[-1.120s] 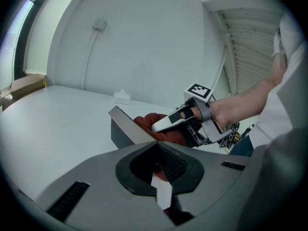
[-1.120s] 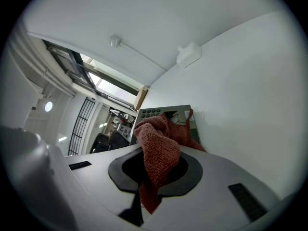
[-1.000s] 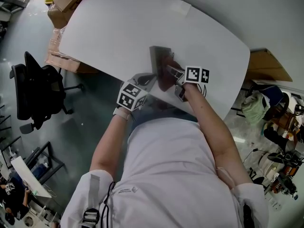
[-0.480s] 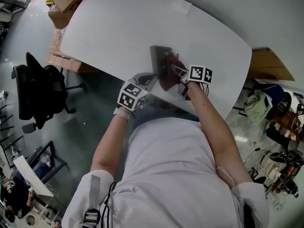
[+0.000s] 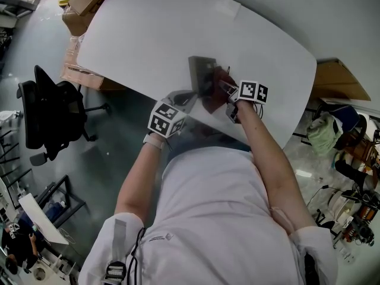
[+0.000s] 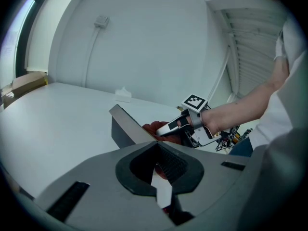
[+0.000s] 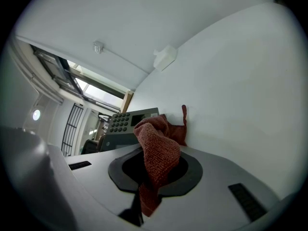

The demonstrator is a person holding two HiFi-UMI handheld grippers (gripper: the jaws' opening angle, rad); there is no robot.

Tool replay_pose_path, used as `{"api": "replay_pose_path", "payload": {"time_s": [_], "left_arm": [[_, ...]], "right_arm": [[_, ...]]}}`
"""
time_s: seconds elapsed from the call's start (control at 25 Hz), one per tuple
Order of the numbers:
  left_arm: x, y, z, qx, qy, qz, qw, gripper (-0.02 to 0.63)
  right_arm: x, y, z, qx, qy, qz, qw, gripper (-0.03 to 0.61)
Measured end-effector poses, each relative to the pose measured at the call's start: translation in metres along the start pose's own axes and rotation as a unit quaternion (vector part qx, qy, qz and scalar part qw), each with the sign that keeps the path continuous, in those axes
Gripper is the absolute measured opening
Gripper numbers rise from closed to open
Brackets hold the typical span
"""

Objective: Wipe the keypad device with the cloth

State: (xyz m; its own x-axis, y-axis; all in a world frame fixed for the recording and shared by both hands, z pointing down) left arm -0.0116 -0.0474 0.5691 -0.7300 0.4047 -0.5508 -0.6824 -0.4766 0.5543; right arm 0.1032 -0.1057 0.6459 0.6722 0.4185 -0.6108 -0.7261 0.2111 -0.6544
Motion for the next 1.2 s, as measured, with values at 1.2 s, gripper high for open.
{"api": "replay_pose_path", "payload": {"time_s": [1.2], "left_arm": [[0.009,-0.013,0.016,-0.008,0.014,0.012,0.9998,0.011]], "right_arm": [[0.022,0.055,0.007,0.079,0.018,-0.050,0.995,0.055]]}}
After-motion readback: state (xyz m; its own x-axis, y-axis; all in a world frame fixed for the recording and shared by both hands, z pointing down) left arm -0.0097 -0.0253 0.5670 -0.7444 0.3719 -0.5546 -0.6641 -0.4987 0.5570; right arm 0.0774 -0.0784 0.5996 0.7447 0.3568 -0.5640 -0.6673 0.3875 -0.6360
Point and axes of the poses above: the fingertips, and each gripper's own axes: x backward along the fingers, y to its left, z out of its underside, the point moved 1 cm from there along x, backward along the fingers, and after that the axes turned 15 degrees about x, right-handed, at the moved point
